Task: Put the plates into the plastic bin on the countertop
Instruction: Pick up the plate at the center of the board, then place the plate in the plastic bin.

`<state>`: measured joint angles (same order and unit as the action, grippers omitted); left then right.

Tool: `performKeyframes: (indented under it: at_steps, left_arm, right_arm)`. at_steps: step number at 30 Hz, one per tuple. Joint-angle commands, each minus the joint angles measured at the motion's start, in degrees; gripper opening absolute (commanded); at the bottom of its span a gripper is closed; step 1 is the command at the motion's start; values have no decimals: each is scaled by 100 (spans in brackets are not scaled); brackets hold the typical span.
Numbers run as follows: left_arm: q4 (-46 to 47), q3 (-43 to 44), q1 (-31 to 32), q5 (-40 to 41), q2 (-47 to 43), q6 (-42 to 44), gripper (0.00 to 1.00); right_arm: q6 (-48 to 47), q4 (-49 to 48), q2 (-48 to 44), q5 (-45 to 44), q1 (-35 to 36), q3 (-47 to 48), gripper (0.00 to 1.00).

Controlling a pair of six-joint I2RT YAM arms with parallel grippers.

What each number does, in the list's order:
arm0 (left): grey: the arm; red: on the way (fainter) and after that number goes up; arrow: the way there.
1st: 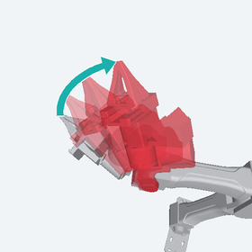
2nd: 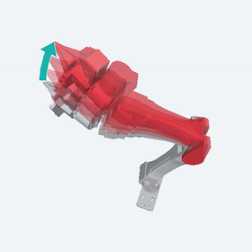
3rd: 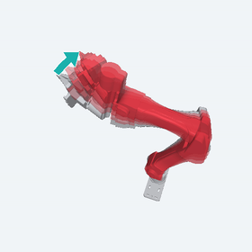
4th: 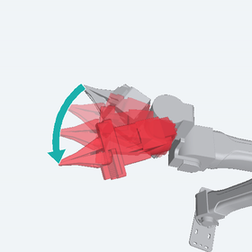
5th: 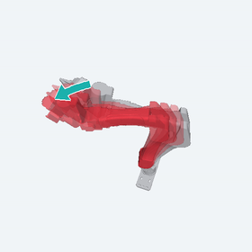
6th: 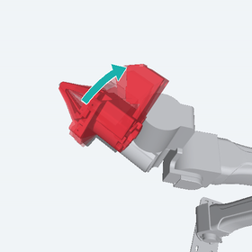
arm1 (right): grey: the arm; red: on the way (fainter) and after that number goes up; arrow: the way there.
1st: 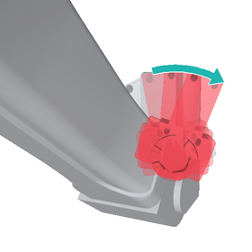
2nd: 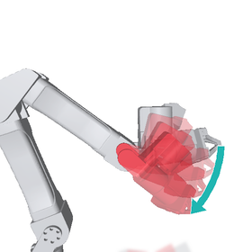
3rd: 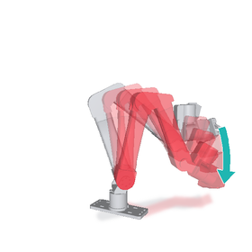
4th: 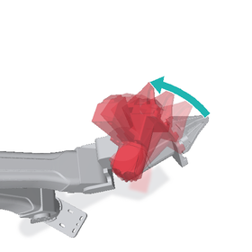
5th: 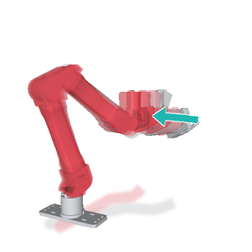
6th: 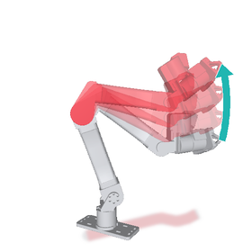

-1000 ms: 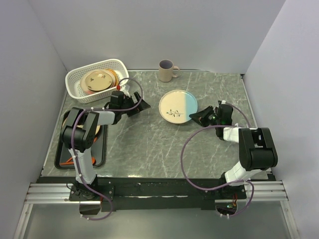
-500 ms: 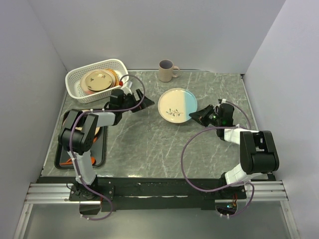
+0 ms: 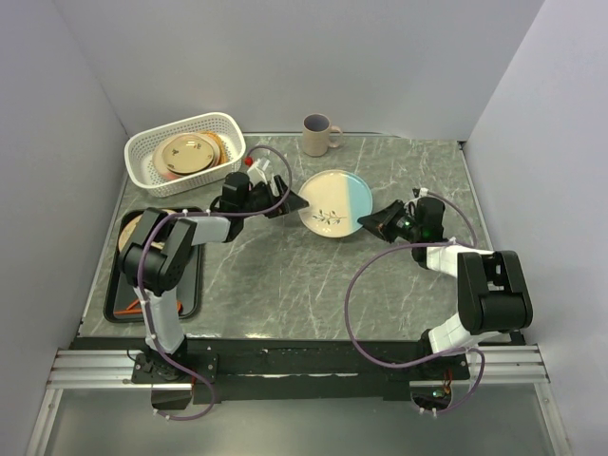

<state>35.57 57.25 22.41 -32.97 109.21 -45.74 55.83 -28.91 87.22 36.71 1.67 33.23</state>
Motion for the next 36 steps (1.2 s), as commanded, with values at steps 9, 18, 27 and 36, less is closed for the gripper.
performKeyframes:
  at_steps: [9,18,27,36]
  left_arm:
    - [415,234,70,-306,197,-49,45]
    - [609,111,70,-324,215,-181,1]
    - [187,-39,70,-61,-119,161,1]
    - [90,5,70,-25,-84,188,1]
  right_arm:
    - [7,-792,-267,644,439,526,0]
    - [-73,-695,-206,627,448,447,0]
    - [50,-897,111,750,571,675,0]
    - [-107,-828,76,741,606,588,42]
